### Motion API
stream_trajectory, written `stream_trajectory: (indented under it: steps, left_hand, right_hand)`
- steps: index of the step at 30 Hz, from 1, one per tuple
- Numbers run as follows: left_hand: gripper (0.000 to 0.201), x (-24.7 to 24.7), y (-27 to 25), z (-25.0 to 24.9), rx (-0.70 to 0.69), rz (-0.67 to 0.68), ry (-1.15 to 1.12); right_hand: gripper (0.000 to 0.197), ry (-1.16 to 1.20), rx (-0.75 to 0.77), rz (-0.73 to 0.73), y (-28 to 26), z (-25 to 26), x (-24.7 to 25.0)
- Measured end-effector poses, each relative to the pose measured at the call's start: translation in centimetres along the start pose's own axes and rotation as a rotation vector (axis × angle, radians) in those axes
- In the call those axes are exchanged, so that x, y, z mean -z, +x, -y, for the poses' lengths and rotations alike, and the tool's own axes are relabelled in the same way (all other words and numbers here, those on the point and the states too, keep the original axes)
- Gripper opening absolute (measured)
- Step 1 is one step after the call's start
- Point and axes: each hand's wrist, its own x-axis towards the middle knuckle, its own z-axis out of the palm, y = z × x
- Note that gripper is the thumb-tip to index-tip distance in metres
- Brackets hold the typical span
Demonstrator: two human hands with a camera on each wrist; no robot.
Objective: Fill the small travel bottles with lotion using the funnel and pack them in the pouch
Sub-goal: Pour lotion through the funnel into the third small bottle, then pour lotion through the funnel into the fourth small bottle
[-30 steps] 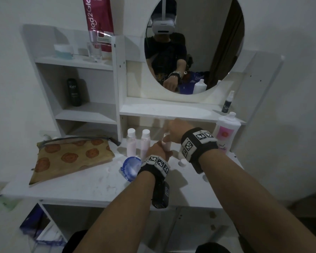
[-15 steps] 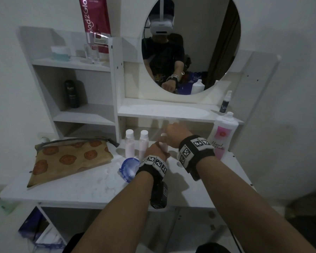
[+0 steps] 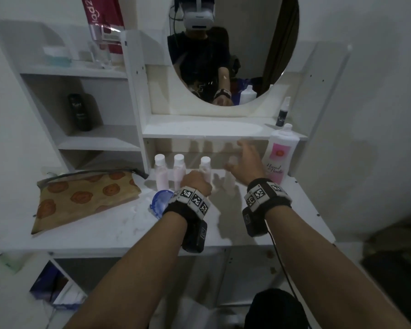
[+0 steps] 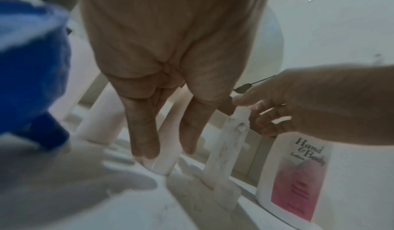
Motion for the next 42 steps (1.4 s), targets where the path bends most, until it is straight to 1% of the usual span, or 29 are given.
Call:
stream_trajectory:
  steps: [3, 5, 7, 9, 10, 11, 13, 15, 16, 18, 20, 22, 26, 29, 31, 32, 36, 39, 42]
  left_hand:
    - [0.015, 1.3, -1.5, 0.2, -0.062, -0.001, 0.062]
    - [0.013, 2.3, -2.4, 0.8, -0.113, -0.031, 0.035]
    - [0.014, 3.8, -3.1, 2.0, -0.163, -0.092, 0.015]
    - [0.017, 5.5, -3.5, 3.9, -0.195, -0.183, 0.1]
    - [0.019, 6.4, -3.4, 5.2, -0.19, -0.21, 0.135]
    - [0.025, 7.2, -3.3, 6.7, -0.176, -0.209, 0.166]
    - [0.041, 8.1, -3.0, 9.7, -0.138, -0.115, 0.237]
    - [0.054, 8.2, -2.9, 12.1, -0.119, 0.019, 0.308]
    - [0.059, 8.1, -3.0, 12.9, -0.108, 0.076, 0.332]
    - [0.062, 7.6, -2.8, 14.0, -0.101, 0.148, 0.302]
    - [0.056, 7.1, -2.5, 14.5, -0.13, 0.165, 0.266]
    - [0.045, 6.8, -2.2, 14.7, -0.171, 0.149, 0.258]
    - [0.03, 6.7, -1.9, 14.5, -0.192, 0.154, 0.259]
    - [0.007, 6.7, -1.7, 14.5, -0.207, 0.152, 0.239]
    - [0.016, 6.5, -1.6, 14.8, -0.224, 0.142, 0.203]
    - [0.017, 6.4, -1.6, 15.0, -0.225, 0.139, 0.184]
    - [0.015, 6.2, -1.8, 15.8, -0.273, 0.178, 0.084]
    - [0.016, 6.0, -1.9, 16.2, -0.332, 0.178, 0.035]
    - [0.014, 6.3, -2.4, 15.6, -0.382, 0.199, -0.032]
  right_hand:
    - [0.088, 0.064, -0.109, 0.067, 0.3, -0.7, -0.7]
    - [0.089, 0.073, -0.159, 0.122, 0.4, -1.3, -1.1]
    - [0.077, 0.078, -0.166, 0.162, 0.3, -1.8, -1.5]
    - [0.062, 0.126, -0.163, 0.162, 0.0, -2.1, -1.8]
    - [0.056, 0.145, -0.162, 0.159, -0.1, -2.3, -1.9]
    - [0.051, 0.147, -0.155, 0.159, -0.3, -2.4, -2.0]
    - [0.045, 0.123, -0.145, 0.178, -0.5, -2.6, -2.1]
    - [0.042, 0.122, -0.149, 0.188, -0.7, -2.7, -2.0]
    - [0.041, 0.124, -0.151, 0.191, -0.8, -2.8, -1.9]
    - [0.04, 0.11, -0.148, 0.199, -1.0, -2.7, -1.8]
    - [0.041, 0.095, -0.148, 0.215, -1.1, -2.7, -1.6]
    - [0.04, 0.083, -0.146, 0.232, -1.3, -2.5, -1.4]
    - [0.039, 0.009, -0.128, 0.241, -1.4, -2.6, -1.2]
    - [0.041, 0.031, -0.148, 0.251, -1.4, -2.7, -1.2]
    - [0.042, 0.036, -0.146, 0.251, -1.4, -2.8, -1.2]
    - [0.043, 0.039, -0.145, 0.25, -1.4, -2.9, -1.2]
    - [0.044, 0.039, -0.152, 0.256, -1.3, -3.1, -1.3]
    - [0.045, 0.038, -0.165, 0.267, -1.1, -3.2, -1.5]
    - [0.044, 0.054, -0.17, 0.259, -1.1, -3.3, -1.5]
